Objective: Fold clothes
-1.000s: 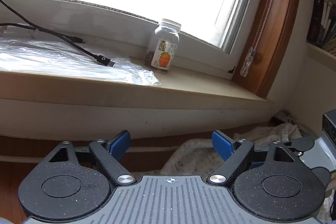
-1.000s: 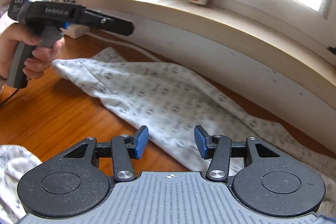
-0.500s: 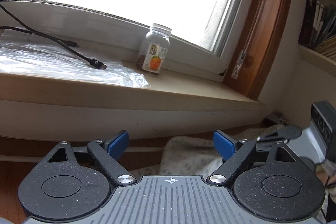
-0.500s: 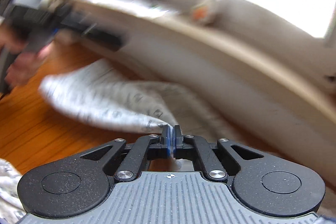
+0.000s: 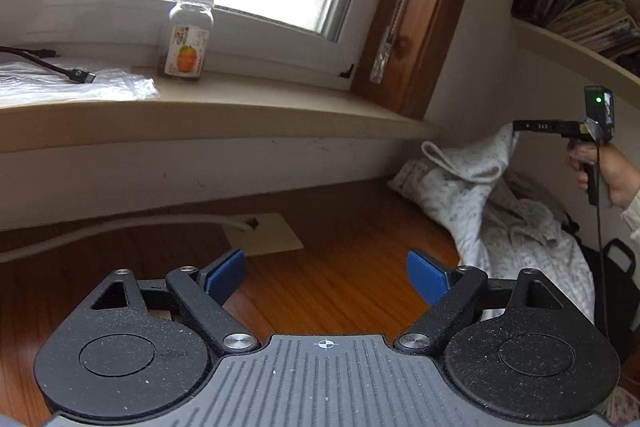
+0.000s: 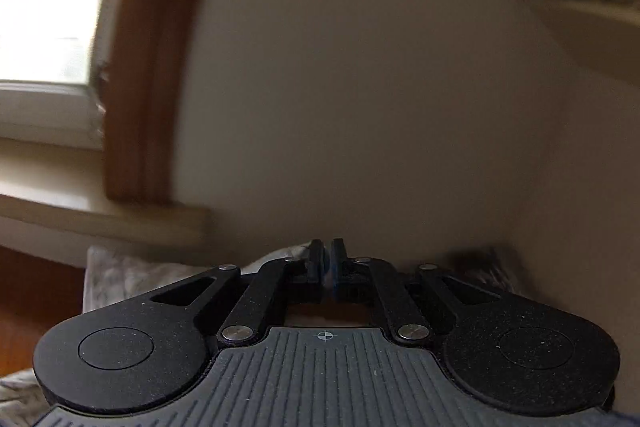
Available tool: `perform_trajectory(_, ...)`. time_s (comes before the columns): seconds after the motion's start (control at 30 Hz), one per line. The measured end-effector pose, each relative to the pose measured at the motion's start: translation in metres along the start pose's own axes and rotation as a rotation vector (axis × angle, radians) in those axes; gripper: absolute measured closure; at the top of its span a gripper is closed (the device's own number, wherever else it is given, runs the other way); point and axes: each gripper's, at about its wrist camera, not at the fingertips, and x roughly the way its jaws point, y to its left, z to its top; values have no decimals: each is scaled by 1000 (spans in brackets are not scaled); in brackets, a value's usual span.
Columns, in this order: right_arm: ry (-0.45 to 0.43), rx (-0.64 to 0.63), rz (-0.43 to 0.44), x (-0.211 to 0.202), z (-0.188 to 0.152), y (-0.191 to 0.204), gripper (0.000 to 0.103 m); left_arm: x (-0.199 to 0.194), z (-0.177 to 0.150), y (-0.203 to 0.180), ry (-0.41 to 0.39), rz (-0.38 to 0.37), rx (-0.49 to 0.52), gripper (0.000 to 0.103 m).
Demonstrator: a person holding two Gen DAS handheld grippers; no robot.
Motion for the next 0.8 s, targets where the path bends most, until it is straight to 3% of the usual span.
perform_trajectory(0.03, 14, 16, 4, 1, -10, -9, 91, 2, -1, -3, 8, 5, 8, 13)
perform_trajectory(0.07, 21, 37, 24, 2, -21, -16, 78, 3, -2, -5, 16, 11, 16, 13)
perform_trajectory(0.13, 34, 97, 89, 2, -40, -24, 61, 5, -1, -10, 28, 17, 25, 13)
perform_trajectory(0.2, 39, 165, 189, 2, -54, -22, 61, 4, 1, -16, 33, 29, 34, 13)
perform_trajectory(0.3, 41, 160, 356, 1, -64, 4, 61, -1, 2, -25, 37, 62, 40, 13)
perform_trajectory(0.5, 79, -68, 614, 5, -67, 79, 61, -13, -10, -35, 48, 148, 4, 13)
perform_trajectory(0.6, 98, -160, 690, 3, -72, 98, 61, -20, -19, -37, 50, 165, -29, 13)
perform_trajectory(0.8, 93, -285, 745, -17, -92, 95, 59, -36, -39, -47, 92, 167, -17, 15)
